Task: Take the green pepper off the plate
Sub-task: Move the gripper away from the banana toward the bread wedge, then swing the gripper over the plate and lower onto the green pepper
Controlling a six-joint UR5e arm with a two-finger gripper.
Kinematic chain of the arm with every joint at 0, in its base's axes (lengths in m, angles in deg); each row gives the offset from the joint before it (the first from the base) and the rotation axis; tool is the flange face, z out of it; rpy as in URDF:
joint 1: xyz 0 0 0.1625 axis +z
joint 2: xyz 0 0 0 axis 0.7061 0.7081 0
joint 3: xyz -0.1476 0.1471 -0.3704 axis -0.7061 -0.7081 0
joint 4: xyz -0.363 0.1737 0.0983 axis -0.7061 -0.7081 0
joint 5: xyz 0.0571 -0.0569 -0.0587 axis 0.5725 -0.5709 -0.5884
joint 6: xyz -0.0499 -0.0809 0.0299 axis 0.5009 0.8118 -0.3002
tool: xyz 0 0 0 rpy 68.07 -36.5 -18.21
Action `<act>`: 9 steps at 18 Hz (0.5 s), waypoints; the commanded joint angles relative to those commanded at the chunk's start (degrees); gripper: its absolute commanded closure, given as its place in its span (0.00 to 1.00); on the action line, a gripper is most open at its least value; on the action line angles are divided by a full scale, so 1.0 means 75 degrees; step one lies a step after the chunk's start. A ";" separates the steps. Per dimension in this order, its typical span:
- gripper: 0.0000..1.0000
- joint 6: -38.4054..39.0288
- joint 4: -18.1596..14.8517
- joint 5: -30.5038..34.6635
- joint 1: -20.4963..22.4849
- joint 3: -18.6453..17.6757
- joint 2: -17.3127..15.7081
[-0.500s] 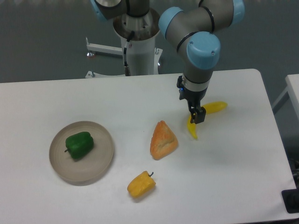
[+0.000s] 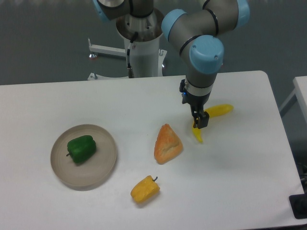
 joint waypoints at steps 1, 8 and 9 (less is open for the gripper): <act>0.00 0.0432 0.0070 0.0000 -0.0221 -0.0058 0.0024; 0.00 0.2532 0.0491 0.0035 -0.1898 -0.0468 0.0024; 0.00 0.2917 0.0771 0.0012 -0.2143 -0.0585 0.0001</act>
